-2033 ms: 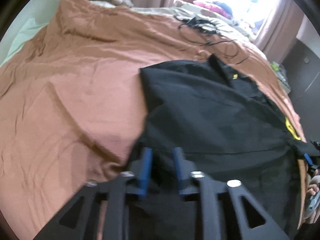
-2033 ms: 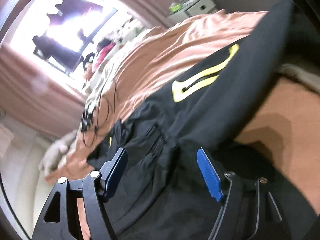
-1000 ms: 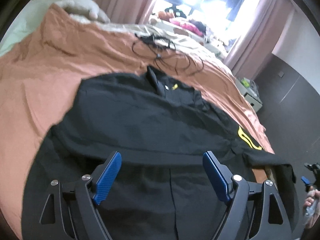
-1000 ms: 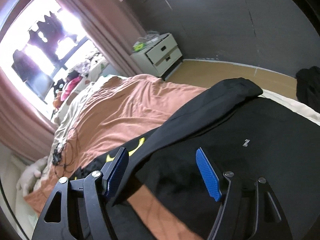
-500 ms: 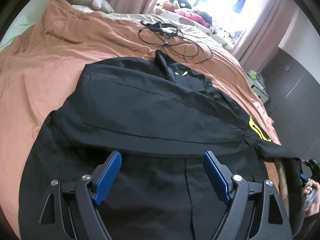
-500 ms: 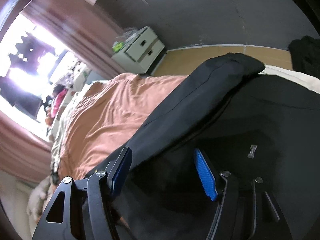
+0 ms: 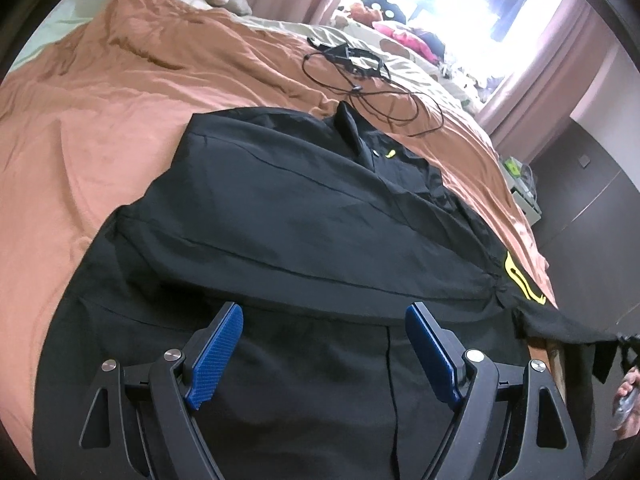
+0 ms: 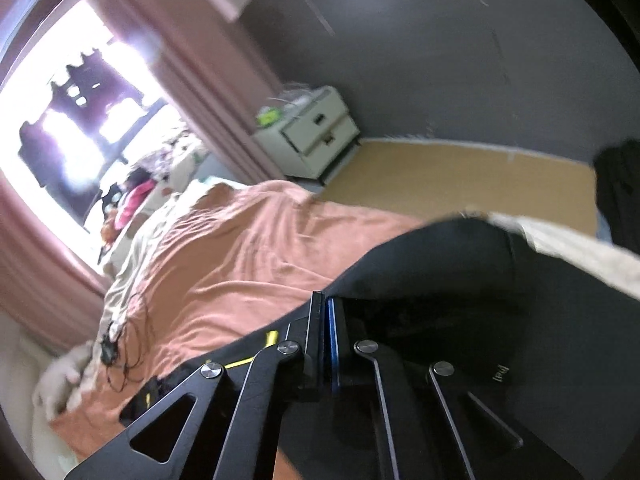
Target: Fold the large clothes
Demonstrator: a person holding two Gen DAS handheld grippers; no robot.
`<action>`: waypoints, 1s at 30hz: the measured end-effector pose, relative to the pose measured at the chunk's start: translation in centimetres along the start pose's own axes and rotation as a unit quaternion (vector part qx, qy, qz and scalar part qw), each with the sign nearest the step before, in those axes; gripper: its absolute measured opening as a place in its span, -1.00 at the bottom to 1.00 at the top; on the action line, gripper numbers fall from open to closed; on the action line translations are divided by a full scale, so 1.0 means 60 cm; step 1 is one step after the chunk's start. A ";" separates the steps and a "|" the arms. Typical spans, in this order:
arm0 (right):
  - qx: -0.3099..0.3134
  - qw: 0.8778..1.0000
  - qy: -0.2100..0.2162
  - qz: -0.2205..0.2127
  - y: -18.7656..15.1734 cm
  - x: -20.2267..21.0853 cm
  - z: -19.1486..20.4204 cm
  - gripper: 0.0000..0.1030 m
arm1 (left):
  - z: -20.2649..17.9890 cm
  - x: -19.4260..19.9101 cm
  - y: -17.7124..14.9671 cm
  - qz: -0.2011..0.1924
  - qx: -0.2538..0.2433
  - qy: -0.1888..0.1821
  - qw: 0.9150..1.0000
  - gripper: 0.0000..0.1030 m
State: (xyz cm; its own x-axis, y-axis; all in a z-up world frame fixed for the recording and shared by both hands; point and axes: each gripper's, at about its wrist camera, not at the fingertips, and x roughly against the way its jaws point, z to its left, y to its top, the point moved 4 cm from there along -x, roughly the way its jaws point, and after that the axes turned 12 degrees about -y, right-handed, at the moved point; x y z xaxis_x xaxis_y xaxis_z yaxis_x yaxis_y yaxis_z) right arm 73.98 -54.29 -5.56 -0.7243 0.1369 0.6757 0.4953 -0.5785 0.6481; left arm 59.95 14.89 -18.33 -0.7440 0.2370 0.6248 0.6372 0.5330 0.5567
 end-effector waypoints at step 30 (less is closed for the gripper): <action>0.297 0.928 0.223 0.006 -0.280 0.218 0.623 -0.94 | 0.153 0.143 0.078 -0.074 0.105 -0.021 0.992 0.64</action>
State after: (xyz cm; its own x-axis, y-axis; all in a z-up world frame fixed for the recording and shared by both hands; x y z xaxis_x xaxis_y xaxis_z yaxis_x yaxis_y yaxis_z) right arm 74.11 -12.75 5.52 -0.7784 -0.2901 0.5567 0.5850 -0.0135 0.8109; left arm 54.71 26.84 -15.41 -0.8362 0.1750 0.5198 0.4686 0.7205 0.5112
